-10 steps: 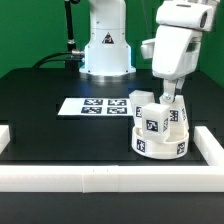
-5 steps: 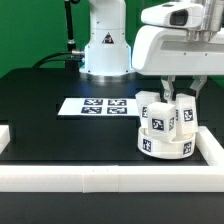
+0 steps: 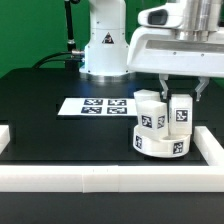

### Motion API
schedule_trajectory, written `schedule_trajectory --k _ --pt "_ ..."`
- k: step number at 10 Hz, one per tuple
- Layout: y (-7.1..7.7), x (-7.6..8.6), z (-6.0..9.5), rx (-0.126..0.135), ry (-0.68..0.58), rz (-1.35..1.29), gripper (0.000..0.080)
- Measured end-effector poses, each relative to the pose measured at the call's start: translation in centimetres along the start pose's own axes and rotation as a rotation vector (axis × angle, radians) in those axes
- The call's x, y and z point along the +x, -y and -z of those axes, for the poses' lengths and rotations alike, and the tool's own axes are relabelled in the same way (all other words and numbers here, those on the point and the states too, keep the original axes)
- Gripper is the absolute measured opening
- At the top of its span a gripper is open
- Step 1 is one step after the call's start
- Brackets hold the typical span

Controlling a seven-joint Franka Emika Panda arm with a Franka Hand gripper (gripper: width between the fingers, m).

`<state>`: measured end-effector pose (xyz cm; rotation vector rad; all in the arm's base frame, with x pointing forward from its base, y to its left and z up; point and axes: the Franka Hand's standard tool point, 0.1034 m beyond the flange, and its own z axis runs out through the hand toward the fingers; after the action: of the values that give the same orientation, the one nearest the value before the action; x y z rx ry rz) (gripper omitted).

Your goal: Assemble stool

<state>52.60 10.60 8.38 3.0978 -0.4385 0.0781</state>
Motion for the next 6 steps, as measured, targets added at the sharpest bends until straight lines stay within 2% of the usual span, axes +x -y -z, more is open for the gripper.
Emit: schedule_trajectory --k 2,3,4,6 --pt "-0.4 0.5 0.1 0.066 0.012 -0.264 0.0333" --pt "-0.2 0.5 0.1 0.084 0.008 -0.401 0.0333" --pt "0.5 0.2 0.1 0.089 0.005 -0.523 0.0333" --pt "0.9 0.2 0.2 0.100 0.017 -0.695 0.0333"
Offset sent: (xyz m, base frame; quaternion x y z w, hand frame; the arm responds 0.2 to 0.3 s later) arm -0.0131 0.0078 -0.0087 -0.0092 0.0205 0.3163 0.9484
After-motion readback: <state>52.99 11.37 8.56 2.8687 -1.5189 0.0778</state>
